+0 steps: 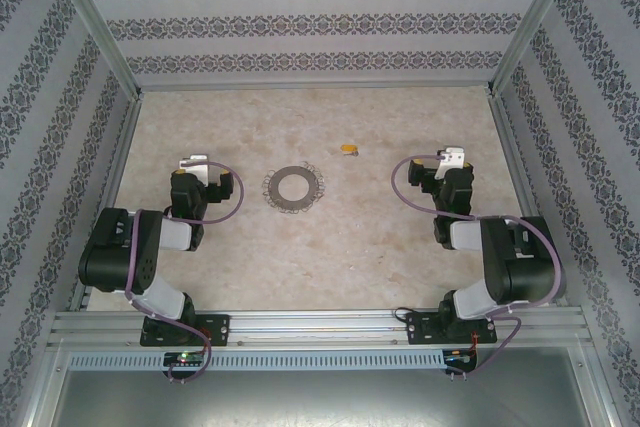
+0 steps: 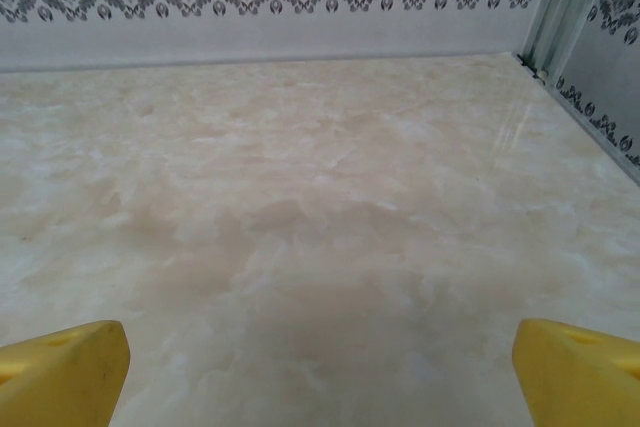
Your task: Put the keys on the keyring
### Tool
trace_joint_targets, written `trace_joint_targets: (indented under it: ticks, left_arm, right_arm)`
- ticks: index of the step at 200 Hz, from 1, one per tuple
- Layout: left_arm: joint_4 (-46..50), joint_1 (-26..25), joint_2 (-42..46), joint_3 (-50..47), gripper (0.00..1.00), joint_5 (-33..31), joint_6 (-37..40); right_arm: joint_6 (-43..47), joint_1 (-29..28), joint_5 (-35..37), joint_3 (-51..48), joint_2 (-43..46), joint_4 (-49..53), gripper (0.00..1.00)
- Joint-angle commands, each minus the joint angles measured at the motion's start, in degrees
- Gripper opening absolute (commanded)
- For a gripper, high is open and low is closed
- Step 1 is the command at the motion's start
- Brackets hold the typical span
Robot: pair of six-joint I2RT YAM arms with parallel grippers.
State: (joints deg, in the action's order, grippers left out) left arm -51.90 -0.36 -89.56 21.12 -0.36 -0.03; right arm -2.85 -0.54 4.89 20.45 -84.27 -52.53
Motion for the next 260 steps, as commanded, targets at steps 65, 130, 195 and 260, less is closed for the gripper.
trace_joint_targets:
  ticks: [65,130,195,260]
  left_arm:
    - [19.68,0.02,13.58,5.41,1.0,2.86,-1.53]
    - [40.73,-9.43,22.01,16.21,1.0,11.33,-13.0]
    - [61.48,-15.28,25.02,23.14,1.0,21.32,-22.29]
    - [61.78,-15.23,29.71,16.46,0.97,16.49,-25.13]
  right_arm:
    - [3.17,-9.03,2.2,4.63,19.72,19.35,0.98]
    - [-7.39,-19.64,3.5,16.17,21.62,44.7,0.98]
    - [-11.16,-31.22,-1.82,24.87,10.73,55.62,0.98]
    - [-10.7,-38.05,-4.52,35.16,-4.35,58.48,0.96]
